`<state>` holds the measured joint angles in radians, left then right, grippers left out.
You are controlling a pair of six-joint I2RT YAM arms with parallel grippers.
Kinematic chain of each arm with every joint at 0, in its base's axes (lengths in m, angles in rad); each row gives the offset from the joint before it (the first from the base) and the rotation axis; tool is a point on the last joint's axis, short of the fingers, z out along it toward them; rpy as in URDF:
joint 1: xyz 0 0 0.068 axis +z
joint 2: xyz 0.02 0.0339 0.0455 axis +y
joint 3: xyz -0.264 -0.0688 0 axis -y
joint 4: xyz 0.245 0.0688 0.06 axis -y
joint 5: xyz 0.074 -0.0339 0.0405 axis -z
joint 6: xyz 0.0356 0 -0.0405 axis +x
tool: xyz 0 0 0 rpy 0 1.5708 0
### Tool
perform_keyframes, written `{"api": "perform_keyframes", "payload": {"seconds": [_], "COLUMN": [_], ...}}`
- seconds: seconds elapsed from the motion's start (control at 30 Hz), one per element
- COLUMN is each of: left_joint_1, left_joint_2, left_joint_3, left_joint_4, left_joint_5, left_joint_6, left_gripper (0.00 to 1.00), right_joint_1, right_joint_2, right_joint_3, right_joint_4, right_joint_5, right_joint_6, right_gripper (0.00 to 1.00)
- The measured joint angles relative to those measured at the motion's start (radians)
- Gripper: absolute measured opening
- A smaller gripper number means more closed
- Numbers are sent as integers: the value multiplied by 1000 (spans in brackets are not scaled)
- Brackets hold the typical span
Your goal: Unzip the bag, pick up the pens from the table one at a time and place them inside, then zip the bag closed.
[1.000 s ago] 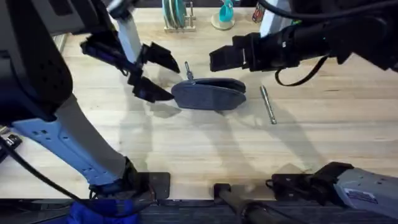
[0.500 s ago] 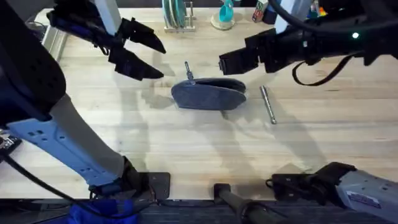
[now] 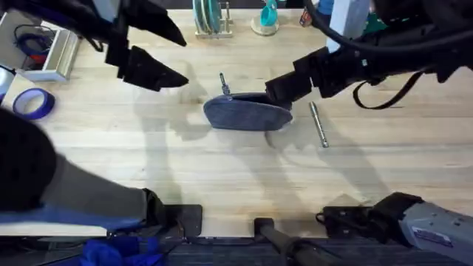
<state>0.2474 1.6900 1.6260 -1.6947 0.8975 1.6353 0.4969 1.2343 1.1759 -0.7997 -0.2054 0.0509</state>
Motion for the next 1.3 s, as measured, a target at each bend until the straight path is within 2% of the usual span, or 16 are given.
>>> {"api": "perform_keyframes", "payload": {"seconds": [0.17,0.43,0.63,0.87,0.9,0.93,1.1,1.23,1.27,1.3], "left_joint_1": [0,0,-3,-54,-88,-97,-131,-134,-134,-134], "left_joint_2": [-93,-163,-200,-213,-213,-213,-213,-213,-214,-216], "left_joint_3": [0,0,0,0,0,0,0,0,0,0], "left_joint_4": [0,0,0,0,0,0,0,0,0,0], "left_joint_5": [-32,-76,-84,-87,-87,-87,-89,-94,-103,-105], "left_joint_6": [-53,-124,-163,-208,-220,-223,-245,-262,-282,-286], "left_gripper": [997,997,998,998,998,998,998,997,997,997], "right_joint_1": [0,0,0,0,0,0,0,0,0,0], "right_joint_2": [0,0,0,0,0,0,3,29,72,78], "right_joint_3": [0,0,0,0,0,0,0,0,0,0], "right_joint_4": [-38,-97,-138,-142,-146,-146,-145,-145,-144,-144], "right_joint_5": [0,0,2,4,4,4,4,5,8,8], "right_joint_6": [-49,-183,-341,-566,-651,-679,-769,-800,-843,-849], "right_gripper": [995,996,995,969,840,783,593,361,37,32]}}
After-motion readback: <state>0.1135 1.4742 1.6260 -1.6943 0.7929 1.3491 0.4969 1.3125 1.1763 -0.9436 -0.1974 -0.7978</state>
